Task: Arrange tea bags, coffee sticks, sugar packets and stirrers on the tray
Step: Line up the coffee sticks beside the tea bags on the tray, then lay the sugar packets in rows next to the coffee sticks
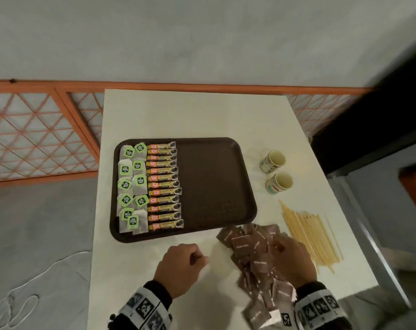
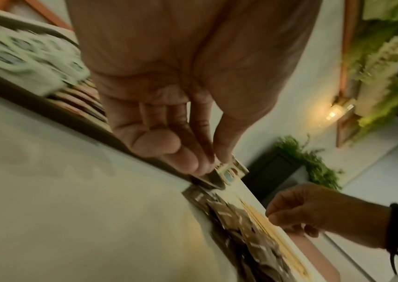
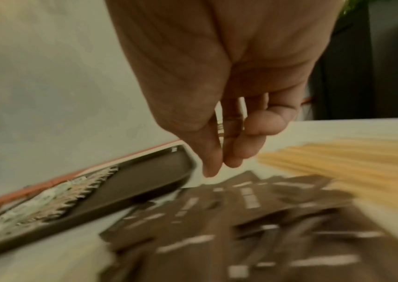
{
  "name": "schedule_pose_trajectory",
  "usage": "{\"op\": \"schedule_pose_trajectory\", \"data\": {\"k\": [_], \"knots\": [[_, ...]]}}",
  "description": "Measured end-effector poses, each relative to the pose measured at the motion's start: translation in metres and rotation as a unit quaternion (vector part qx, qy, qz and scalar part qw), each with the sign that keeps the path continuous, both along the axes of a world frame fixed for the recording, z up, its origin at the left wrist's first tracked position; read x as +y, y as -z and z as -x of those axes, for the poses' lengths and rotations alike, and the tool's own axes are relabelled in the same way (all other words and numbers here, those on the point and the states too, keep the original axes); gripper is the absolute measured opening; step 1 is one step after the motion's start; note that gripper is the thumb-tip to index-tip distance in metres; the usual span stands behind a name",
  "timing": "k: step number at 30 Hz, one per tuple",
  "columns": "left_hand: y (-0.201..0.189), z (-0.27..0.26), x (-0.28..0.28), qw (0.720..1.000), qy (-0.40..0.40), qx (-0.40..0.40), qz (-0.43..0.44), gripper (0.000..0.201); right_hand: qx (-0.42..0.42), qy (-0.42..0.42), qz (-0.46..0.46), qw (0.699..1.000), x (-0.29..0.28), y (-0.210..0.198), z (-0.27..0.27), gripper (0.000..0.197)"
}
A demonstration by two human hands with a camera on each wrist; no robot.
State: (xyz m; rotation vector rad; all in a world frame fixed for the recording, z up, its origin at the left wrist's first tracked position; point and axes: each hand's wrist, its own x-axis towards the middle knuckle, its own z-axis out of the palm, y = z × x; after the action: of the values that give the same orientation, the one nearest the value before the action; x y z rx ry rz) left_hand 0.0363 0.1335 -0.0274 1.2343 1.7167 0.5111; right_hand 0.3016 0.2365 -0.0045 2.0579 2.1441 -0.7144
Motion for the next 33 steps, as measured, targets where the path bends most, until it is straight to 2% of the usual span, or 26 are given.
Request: {"op": "schedule_pose_trajectory", "data": {"k": [3, 4, 5, 7, 10, 11, 12, 14, 19, 22, 26, 31, 33], "knots": [[0.003, -0.053, 0.026, 0.997, 0.037, 0.061, -0.026, 0.011, -0.018, 0.005, 0.024, 1.000, 0.010, 0.019, -0.052, 0.008], [0.002, -0.069, 0.036, 0.995, 0.044, 0.080, -0.034, 0.011, -0.012, -0.010, 0.035, 0.999, 0.013, 0.024, -0.060, 0.014], [0.001, -0.084, 0.047, 0.993, 0.054, 0.099, -0.041, 0.013, -0.003, -0.039, 0.052, 0.998, 0.016, 0.033, -0.066, 0.031], [0.003, -0.109, 0.065, 0.986, 0.086, 0.140, -0.027, 0.035, 0.001, -0.084, 0.086, 0.993, 0.023, 0.042, -0.067, 0.060], [0.012, -0.133, 0.079, 0.968, 0.151, 0.191, 0.060, 0.090, 0.048, -0.090, 0.124, 0.987, 0.026, 0.040, -0.056, 0.085], [0.016, -0.138, 0.080, 0.964, 0.160, 0.198, 0.077, 0.101, 0.054, -0.091, 0.126, 0.986, 0.025, 0.037, -0.051, 0.095], [0.020, -0.141, 0.080, 0.963, 0.160, 0.202, 0.083, 0.105, 0.045, -0.094, 0.127, 0.986, 0.024, 0.035, -0.047, 0.102], [0.027, -0.147, 0.078, 0.965, 0.145, 0.203, 0.079, 0.098, 0.026, -0.097, 0.121, 0.988, 0.024, 0.037, -0.042, 0.109], [0.036, -0.146, 0.078, 0.976, 0.086, 0.195, 0.049, 0.062, 0.036, -0.087, 0.126, 0.987, 0.027, 0.046, -0.037, 0.087], [0.039, -0.143, 0.081, 0.980, 0.069, 0.181, 0.052, 0.048, 0.061, -0.092, 0.118, 0.987, 0.030, 0.044, -0.036, 0.074], [0.039, -0.140, 0.083, 0.979, 0.074, 0.183, 0.041, 0.048, 0.058, -0.129, 0.120, 0.983, 0.037, 0.038, -0.037, 0.067], [0.039, -0.142, 0.089, 0.992, 0.050, 0.115, 0.024, 0.049, 0.070, -0.183, 0.110, 0.974, 0.043, 0.031, -0.032, 0.035], [0.036, -0.142, 0.092, 0.992, 0.062, 0.110, 0.013, 0.033, 0.085, -0.194, 0.109, 0.971, 0.045, 0.036, -0.033, 0.025]]}}
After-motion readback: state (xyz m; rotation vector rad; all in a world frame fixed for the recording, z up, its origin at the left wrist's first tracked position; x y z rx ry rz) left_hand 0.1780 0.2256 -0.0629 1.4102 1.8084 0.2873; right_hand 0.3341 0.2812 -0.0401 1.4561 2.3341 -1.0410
